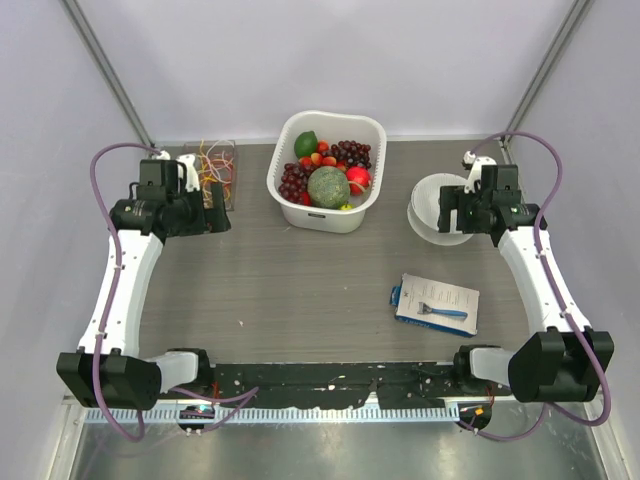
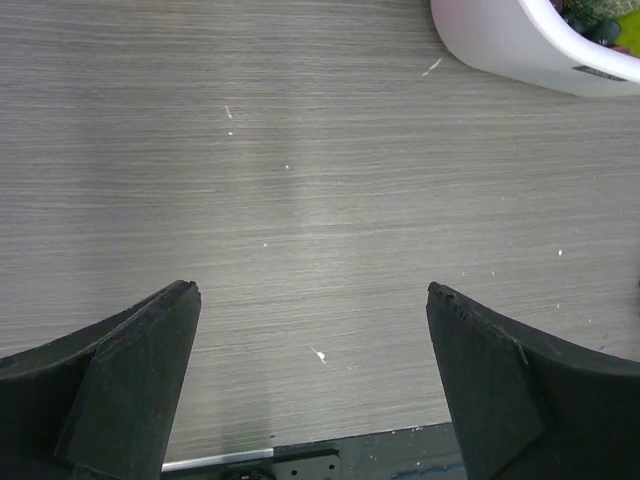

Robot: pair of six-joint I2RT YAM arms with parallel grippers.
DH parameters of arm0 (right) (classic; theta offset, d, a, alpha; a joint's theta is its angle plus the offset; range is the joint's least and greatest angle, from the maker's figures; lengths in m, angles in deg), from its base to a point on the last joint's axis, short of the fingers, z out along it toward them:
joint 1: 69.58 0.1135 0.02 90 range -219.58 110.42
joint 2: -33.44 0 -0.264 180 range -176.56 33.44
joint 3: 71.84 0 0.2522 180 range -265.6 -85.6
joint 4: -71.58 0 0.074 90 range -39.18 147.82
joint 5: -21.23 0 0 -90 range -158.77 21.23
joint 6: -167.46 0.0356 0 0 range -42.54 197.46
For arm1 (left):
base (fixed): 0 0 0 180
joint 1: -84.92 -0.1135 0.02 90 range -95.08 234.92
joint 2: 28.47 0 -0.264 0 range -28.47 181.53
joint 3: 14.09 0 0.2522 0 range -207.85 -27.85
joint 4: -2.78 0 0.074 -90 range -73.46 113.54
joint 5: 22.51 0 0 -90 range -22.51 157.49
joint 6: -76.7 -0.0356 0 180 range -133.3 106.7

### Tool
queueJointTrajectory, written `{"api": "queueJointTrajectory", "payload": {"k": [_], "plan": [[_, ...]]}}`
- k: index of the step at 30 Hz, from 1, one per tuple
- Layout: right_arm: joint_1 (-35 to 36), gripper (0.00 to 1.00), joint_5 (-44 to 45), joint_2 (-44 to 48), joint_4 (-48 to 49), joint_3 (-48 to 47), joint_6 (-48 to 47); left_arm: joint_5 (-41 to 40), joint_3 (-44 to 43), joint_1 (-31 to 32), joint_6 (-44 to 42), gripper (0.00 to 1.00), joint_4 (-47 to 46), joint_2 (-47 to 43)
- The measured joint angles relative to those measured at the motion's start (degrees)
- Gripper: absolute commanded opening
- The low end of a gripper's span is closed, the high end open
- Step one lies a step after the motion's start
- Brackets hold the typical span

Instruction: Wrap the cables

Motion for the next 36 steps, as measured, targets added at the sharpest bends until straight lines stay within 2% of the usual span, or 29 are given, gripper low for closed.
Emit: {"api": "queueJointTrajectory", "payload": {"k": [5,16,24,36], "plan": [[0.00,0.91,0.31,-4.44,-1.86,-4.98,-3.96,-1.33,-1.22,0.00,0.00,1.00,-0.98,-0.13],[0.00,0.91,-2.12,-29.18,-7.21,-34.29,-15.58,7.58,-2.54,-0.02,-3.65,1.00,-3.87,-2.16],[0.15,0.91,-2.84,-39.74,-11.63,-38.69,-17.92,10.19,-2.54,-0.02,-4.26,1.00,-3.78,-1.20],[3.15,0.91,-6.19,-44.48,-12.48,-38.23,-17.57,11.89,-2.54,-0.02,-4.66,1.00,-3.78,-1.16]]}}
